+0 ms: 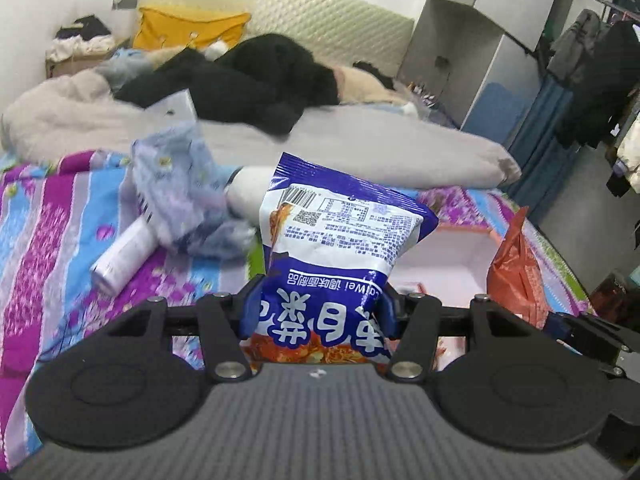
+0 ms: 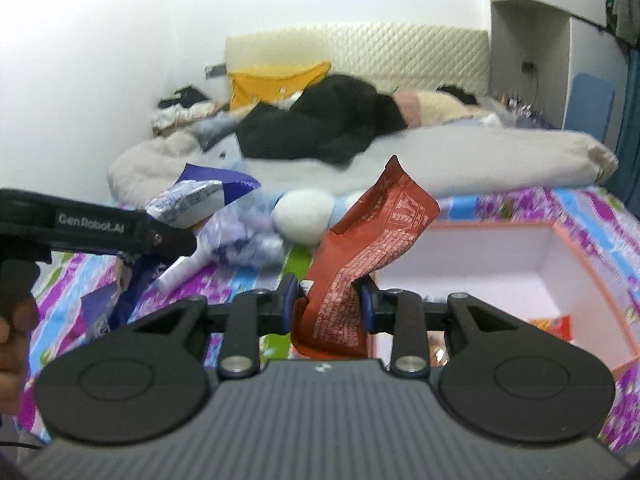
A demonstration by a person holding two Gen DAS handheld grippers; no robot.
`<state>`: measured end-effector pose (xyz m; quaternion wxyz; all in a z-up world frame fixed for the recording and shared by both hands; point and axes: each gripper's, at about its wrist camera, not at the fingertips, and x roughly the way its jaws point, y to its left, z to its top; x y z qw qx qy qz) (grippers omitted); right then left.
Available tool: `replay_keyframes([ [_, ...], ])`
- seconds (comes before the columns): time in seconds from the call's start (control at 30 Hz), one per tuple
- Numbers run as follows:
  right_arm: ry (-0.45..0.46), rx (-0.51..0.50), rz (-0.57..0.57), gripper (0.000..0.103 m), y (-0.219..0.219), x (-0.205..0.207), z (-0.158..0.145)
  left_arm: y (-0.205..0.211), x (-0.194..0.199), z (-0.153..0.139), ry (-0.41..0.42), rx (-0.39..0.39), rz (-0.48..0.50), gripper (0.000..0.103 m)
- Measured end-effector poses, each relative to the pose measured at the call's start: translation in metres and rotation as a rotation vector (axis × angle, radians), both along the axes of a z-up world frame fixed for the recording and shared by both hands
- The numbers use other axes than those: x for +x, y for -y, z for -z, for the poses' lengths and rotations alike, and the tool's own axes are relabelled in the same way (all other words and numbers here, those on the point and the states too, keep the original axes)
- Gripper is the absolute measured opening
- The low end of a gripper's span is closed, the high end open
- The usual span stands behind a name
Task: Organize snacks
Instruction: 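Carry both held packets over the open pink box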
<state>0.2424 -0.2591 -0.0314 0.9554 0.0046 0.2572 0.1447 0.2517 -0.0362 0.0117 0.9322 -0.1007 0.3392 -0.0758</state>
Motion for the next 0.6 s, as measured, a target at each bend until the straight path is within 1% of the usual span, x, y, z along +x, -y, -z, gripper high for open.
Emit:
replay_keyframes([
  [0.2, 0.027, 0.007, 0.045, 0.035, 0.031, 0.013, -0.016, 0.034, 0.020, -0.027, 0.041, -0.007, 0.042, 0.061],
  [0.3, 0.030, 0.010, 0.076, 0.035, 0.049, 0.023, -0.018, 0.057, 0.036, -0.031, 0.043, -0.012, 0.074, 0.061],
  [0.43, 0.016, 0.011, 0.129, 0.035, 0.074, 0.036, -0.010, 0.091, 0.060, -0.023, 0.022, -0.003, 0.122, 0.061],
  [0.6, -0.043, 0.017, 0.188, 0.035, 0.105, 0.057, 0.015, 0.131, 0.094, 0.005, -0.045, 0.010, 0.171, 0.061],
])
